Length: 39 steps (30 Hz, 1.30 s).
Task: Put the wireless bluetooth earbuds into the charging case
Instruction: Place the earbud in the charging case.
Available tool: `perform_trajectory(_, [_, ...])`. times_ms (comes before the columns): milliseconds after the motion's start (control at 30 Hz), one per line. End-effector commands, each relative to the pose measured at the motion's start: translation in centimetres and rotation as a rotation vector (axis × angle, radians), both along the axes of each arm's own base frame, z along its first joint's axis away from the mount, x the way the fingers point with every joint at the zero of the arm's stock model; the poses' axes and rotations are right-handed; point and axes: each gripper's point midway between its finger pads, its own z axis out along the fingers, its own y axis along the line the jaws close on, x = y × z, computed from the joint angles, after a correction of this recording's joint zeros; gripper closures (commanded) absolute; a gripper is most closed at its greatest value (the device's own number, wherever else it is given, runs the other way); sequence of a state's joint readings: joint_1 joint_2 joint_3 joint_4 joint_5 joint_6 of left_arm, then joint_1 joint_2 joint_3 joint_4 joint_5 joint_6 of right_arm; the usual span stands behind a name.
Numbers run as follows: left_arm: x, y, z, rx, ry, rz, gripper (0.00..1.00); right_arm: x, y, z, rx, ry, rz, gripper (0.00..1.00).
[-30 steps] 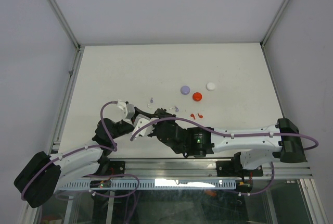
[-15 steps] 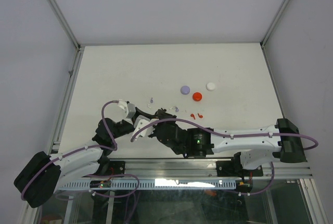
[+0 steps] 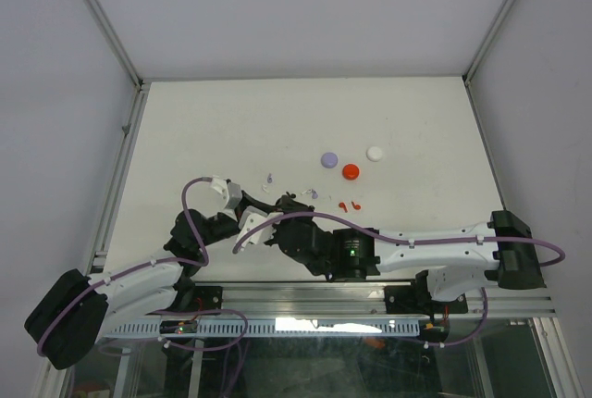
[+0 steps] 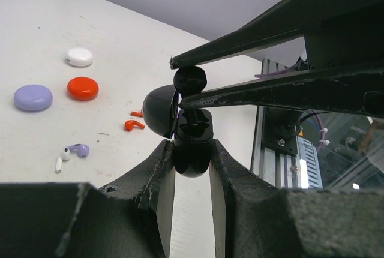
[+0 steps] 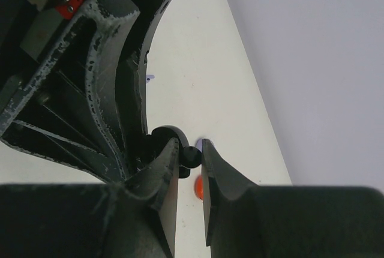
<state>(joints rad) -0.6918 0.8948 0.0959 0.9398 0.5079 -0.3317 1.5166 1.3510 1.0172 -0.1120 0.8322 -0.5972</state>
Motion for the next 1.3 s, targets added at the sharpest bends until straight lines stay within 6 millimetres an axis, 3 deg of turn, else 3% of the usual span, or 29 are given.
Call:
perform_trajectory(0, [-0.1,0.2,3.7,-0.086,-0.085,-0.006,1.0,0.4,-1.3,-0.6,-0.056,-0.02,-0.04,0.94])
perform_trajectory(533, [0.5,0.1,3.9,-0.074,-0.052,0.005,1.0,-1.5,-0.1,-1.4,-0.046,0.062,0.048,0.94])
perform_trajectory(1267, [0.2,0.2,4.8,-0.098,-0.148,-0.001,1.0,-2.7,1.0,-1.8,0.039,0.176,0.066,0.82])
